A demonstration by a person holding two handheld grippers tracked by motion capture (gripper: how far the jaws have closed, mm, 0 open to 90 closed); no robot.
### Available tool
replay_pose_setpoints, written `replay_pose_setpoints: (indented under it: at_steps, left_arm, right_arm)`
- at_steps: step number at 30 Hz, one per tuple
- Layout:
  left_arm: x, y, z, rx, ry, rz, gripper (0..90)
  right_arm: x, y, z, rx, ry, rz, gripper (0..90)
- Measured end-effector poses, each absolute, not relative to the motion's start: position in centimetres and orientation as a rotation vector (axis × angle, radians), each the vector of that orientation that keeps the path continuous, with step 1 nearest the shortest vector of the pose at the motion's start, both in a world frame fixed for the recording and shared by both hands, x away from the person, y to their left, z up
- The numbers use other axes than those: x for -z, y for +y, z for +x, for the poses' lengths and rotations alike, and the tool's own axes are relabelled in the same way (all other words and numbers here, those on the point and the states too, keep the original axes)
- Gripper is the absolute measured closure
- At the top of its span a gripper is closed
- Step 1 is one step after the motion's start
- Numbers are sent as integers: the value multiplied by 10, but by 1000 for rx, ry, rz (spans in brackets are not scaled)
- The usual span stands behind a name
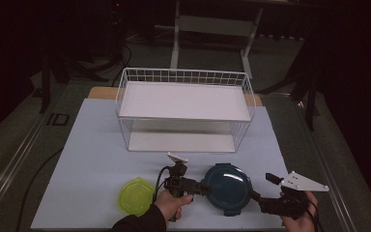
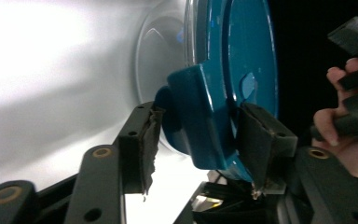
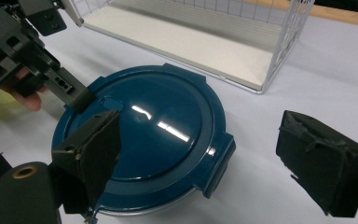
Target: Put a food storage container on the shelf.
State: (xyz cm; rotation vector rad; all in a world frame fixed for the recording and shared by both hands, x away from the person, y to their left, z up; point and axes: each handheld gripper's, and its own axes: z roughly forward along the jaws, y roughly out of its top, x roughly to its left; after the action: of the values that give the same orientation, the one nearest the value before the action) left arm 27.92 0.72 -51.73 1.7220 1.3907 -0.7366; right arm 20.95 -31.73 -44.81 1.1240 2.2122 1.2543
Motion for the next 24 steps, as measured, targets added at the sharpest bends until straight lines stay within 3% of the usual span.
replay_pose_setpoints:
  at_steps: [7, 16, 24]
  left_arm:
    - [527, 13, 283, 860, 1411, 1632, 522]
    - [529, 13, 283, 853, 1395, 1625, 528]
    - [519, 6, 279, 783, 1350, 1687, 555]
  right_arm:
    - [451, -321, 212, -1279, 2246, 1163, 115]
    - [469, -333, 230, -1304, 2322, 1445, 108]
    - [491, -349, 243, -1373, 2385, 1739, 286]
